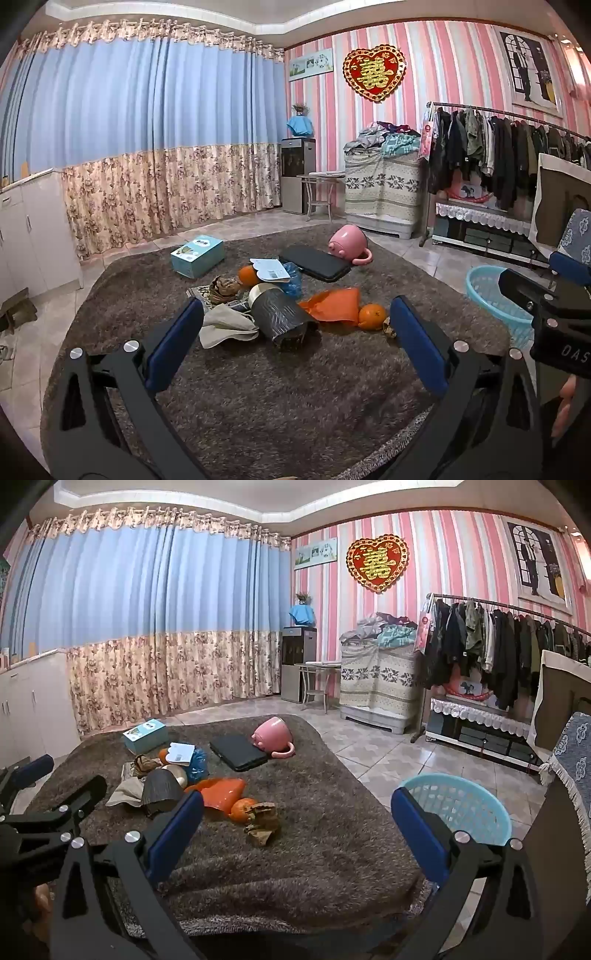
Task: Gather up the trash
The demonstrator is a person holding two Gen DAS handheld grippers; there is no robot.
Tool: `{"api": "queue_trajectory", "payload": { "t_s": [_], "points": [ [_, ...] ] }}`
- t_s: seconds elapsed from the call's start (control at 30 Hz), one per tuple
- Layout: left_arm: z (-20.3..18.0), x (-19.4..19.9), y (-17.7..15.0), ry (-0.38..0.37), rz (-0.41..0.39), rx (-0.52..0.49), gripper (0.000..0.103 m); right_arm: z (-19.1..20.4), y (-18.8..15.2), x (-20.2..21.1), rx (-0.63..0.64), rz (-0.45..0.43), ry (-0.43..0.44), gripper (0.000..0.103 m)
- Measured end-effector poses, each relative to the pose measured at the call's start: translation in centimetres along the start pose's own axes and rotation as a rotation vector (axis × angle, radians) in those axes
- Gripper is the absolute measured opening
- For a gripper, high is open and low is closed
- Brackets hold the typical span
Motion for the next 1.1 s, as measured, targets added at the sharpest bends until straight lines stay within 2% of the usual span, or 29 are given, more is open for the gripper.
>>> {"api": "queue_trajectory", "payload": {
  "t_s": [1.1],
  "points": [
    [0.04, 0.00, 0.03, -0.002, -0.003, 0.007, 0.098, -0.53, 0.28, -0.03, -0.006, -0.013, -0.007, 0.099]
  ]
}}
Point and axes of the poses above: each gripper's, at about its wrist camera, not at the fingertips, and x roughly against the way its jaws point, z to its left, y to its top, the point moved 5 cm from there along -x, roughly the way its jaws point, and after that the axes turned 3 degrees about -y, right-handed, at the moved point
